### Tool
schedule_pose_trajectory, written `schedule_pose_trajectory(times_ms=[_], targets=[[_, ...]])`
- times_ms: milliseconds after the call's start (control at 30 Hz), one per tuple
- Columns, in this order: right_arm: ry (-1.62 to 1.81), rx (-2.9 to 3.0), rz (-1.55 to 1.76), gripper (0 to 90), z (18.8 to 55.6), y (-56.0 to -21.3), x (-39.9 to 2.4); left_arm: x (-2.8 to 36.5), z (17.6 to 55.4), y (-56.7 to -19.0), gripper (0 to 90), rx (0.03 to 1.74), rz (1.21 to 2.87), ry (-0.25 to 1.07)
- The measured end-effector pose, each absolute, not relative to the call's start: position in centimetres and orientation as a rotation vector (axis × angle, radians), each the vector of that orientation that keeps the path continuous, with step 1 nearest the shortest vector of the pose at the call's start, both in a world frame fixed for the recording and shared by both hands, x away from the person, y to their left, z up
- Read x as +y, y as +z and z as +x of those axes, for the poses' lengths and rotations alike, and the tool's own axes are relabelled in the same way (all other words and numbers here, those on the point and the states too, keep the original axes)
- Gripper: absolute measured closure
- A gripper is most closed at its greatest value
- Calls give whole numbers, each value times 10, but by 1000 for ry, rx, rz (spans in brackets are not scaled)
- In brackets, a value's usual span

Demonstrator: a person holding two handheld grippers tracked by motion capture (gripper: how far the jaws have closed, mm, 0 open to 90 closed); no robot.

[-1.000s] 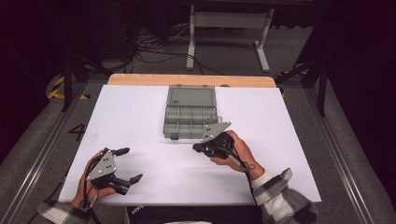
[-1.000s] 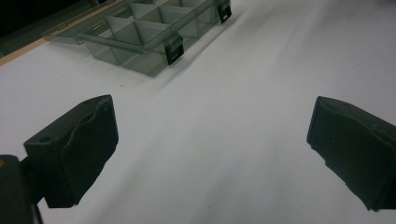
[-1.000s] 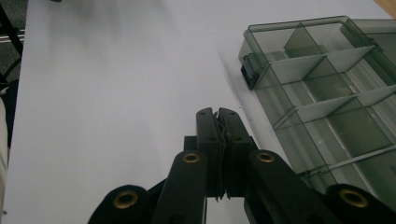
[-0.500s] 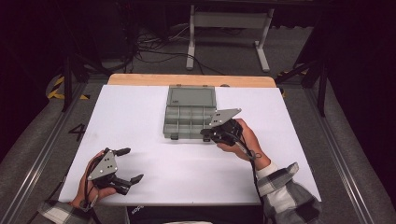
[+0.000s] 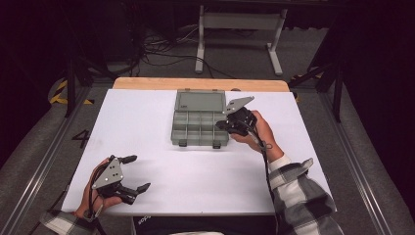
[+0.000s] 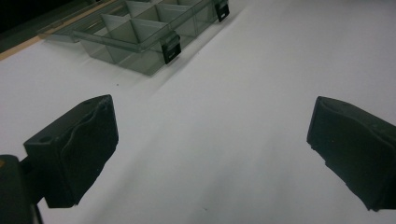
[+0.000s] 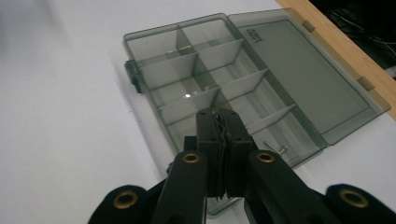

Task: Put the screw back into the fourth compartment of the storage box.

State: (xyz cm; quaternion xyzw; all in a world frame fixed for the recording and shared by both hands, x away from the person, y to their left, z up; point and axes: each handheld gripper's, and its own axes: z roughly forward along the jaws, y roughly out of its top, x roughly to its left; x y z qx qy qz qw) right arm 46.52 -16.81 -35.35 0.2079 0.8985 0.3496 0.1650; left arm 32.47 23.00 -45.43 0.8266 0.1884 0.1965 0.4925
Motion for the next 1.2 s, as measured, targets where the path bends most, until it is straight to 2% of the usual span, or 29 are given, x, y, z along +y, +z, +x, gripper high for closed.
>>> schedule_pose_trajectory(times_ms=[400, 733, 1200], targets=[[930, 2559, 692, 887, 502, -355, -169, 230, 325, -455, 26, 459, 2002, 471], [829, 2584, 749, 887, 529, -371, -162, 232, 325, -455, 26, 456, 2002, 468], [758, 2596, 843, 886, 548, -393, -163, 232, 326, -455, 26, 456, 1997, 461]])
